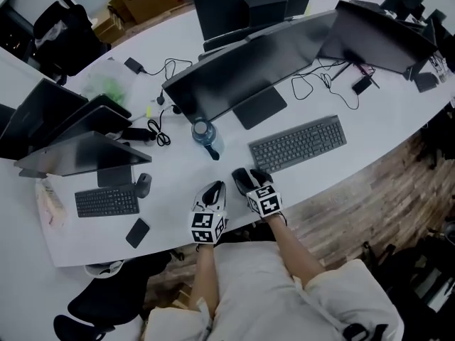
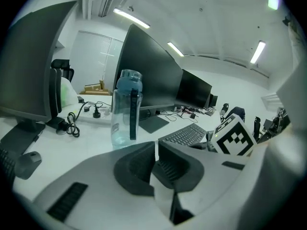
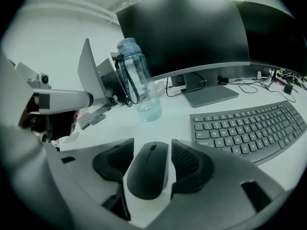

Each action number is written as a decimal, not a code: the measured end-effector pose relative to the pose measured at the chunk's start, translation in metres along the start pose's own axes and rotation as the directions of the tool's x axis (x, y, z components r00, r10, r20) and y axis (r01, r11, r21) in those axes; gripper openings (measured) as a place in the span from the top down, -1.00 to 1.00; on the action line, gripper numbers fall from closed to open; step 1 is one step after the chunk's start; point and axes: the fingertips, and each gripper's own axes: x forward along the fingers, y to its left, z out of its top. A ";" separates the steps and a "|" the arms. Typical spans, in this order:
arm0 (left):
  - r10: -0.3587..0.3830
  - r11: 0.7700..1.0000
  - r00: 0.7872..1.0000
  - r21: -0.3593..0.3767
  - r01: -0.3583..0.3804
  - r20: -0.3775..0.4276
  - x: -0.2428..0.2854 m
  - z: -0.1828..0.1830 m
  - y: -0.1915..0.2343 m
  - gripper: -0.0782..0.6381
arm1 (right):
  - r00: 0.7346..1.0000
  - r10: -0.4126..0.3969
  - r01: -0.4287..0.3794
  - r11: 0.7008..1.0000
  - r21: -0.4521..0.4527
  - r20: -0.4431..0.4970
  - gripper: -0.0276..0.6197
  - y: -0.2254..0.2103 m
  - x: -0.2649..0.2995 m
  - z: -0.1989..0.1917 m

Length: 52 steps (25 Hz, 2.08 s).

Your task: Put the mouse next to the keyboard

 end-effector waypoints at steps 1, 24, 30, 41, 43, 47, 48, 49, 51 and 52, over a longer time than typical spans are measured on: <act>-0.012 1.000 1.000 0.006 0.012 0.007 0.003 0.003 0.001 0.69 | 1.000 -0.004 0.005 1.000 0.002 -0.003 0.13 0.001 0.004 0.000; -0.022 0.998 1.000 -0.055 0.022 0.004 0.019 0.000 0.037 0.72 | 0.971 -0.180 0.168 0.982 -0.087 -0.154 -0.09 0.001 0.037 -0.031; -0.023 0.997 1.000 -0.079 0.024 0.004 0.023 -0.005 0.035 0.72 | 0.967 -0.183 0.163 0.979 -0.120 -0.175 -0.04 -0.001 0.038 -0.041; -0.024 0.995 0.999 -0.095 0.027 0.025 0.020 -0.006 0.036 0.72 | 0.972 -0.174 0.163 0.983 -0.082 -0.158 -0.03 -0.001 0.029 -0.031; -0.022 0.995 0.999 -0.100 0.025 0.030 0.020 -0.005 0.037 0.72 | 0.973 -0.177 0.166 0.983 -0.079 -0.151 -0.03 -0.002 0.026 -0.027; -0.022 0.994 0.999 -0.109 0.026 0.037 0.018 -0.005 0.034 0.72 | 0.975 -0.180 0.172 0.983 -0.069 -0.129 -0.03 -0.003 0.020 -0.015; -0.023 0.993 0.999 -0.111 0.027 0.039 0.017 -0.005 0.034 0.72 | 0.976 -0.180 0.172 0.983 -0.069 -0.125 -0.03 -0.003 0.018 -0.013; -0.024 0.993 0.999 -0.112 0.028 0.041 0.016 -0.006 0.034 0.72 | 0.976 -0.181 0.174 0.982 -0.069 -0.120 -0.03 -0.003 0.017 -0.011; -0.022 0.993 0.999 -0.115 0.027 0.042 0.016 -0.006 0.035 0.72 | 0.977 -0.185 0.178 0.982 -0.068 -0.111 -0.03 -0.004 0.017 -0.008; -0.020 0.993 0.999 -0.117 0.025 0.042 0.016 -0.006 0.036 0.72 | 0.977 -0.186 0.180 0.981 -0.068 -0.108 -0.03 -0.005 0.016 -0.006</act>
